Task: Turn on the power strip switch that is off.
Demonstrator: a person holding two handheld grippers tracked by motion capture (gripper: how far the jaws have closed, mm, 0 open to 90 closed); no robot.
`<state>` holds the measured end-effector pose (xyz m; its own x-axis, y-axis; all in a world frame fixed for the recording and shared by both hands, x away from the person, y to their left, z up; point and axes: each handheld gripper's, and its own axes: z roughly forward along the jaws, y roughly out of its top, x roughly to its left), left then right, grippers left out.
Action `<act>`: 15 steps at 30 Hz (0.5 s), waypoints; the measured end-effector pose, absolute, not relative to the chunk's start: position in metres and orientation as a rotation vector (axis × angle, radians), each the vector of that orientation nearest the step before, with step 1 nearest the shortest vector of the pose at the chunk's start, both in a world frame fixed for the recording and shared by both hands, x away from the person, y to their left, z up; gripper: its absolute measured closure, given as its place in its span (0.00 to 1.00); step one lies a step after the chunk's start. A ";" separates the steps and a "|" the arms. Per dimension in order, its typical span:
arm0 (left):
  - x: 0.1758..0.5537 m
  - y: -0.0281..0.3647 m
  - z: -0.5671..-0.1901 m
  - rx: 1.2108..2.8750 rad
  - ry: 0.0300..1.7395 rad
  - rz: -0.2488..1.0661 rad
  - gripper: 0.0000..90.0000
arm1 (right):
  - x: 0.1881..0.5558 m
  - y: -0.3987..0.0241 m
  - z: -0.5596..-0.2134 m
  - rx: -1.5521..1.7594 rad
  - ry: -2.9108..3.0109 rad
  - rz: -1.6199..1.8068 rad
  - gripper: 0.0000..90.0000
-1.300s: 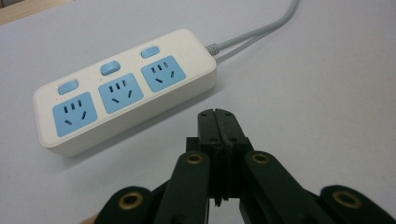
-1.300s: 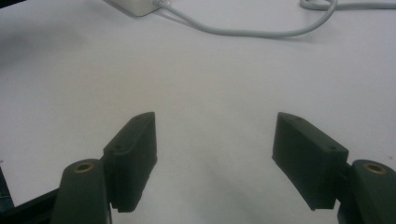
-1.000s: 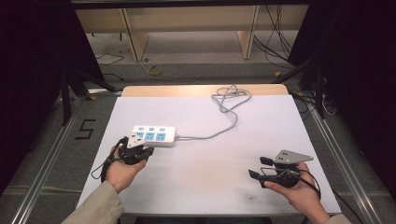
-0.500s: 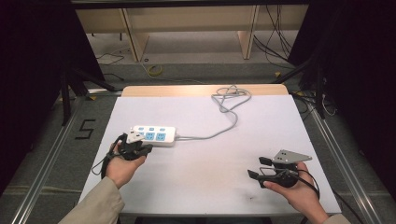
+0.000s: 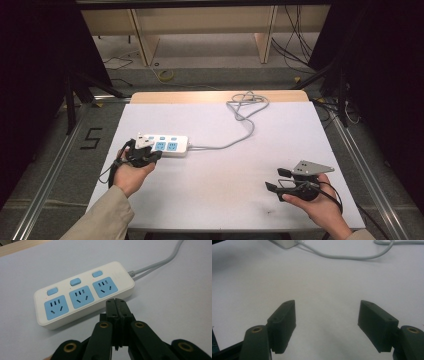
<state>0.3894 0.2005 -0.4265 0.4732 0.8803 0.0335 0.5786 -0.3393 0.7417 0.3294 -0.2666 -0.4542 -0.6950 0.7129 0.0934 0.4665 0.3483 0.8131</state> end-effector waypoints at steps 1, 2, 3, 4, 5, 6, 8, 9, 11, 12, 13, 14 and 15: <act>0.390 0.201 -0.426 2.050 1.207 0.578 1.00 | 0.329 -0.267 -0.454 1.053 2.337 1.269 0.34; 0.391 0.201 -0.426 2.052 1.207 0.578 1.00 | 0.329 -0.267 -0.454 1.053 2.337 1.269 0.34; 0.391 0.201 -0.426 2.051 1.209 0.578 1.00 | 0.330 -0.267 -0.454 1.053 2.338 1.269 0.34; 0.392 0.201 -0.426 2.050 1.208 0.583 1.00 | 0.330 -0.267 -0.454 1.053 2.338 1.269 0.34; 0.393 0.201 -0.426 2.047 1.212 0.583 1.00 | 0.329 -0.266 -0.454 1.053 2.338 1.269 0.34; 0.393 0.201 -0.425 2.049 1.213 0.583 1.00 | 0.329 -0.266 -0.454 1.053 2.338 1.270 0.34; 0.395 0.201 -0.425 2.048 1.214 0.589 1.00 | 0.329 -0.267 -0.454 1.053 2.338 1.270 0.34; 0.395 0.201 -0.425 2.050 1.214 0.591 1.00 | 0.329 -0.267 -0.454 1.052 2.338 1.270 0.34; 0.396 0.200 -0.425 2.049 1.215 0.593 1.00 | 0.329 -0.267 -0.454 1.051 2.338 1.270 0.34; 0.396 0.200 -0.425 2.051 1.216 0.593 1.00 | 0.329 -0.267 -0.454 1.051 2.338 1.270 0.34; 0.397 0.200 -0.424 2.054 1.217 0.592 1.00 | 0.329 -0.267 -0.454 1.051 2.338 1.270 0.34; 0.398 0.200 -0.424 2.052 1.219 0.593 1.00 | 0.329 -0.267 -0.454 1.054 2.339 1.267 0.34; 0.398 0.200 -0.424 2.052 1.218 0.593 1.00 | 0.329 -0.267 -0.454 1.054 2.340 1.267 0.34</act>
<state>0.3982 0.2003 -0.4245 0.4609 0.8863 0.0450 0.5818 -0.3400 0.7389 0.3294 -0.2666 -0.4543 -0.6952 0.7127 0.0941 0.4684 0.3498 0.8113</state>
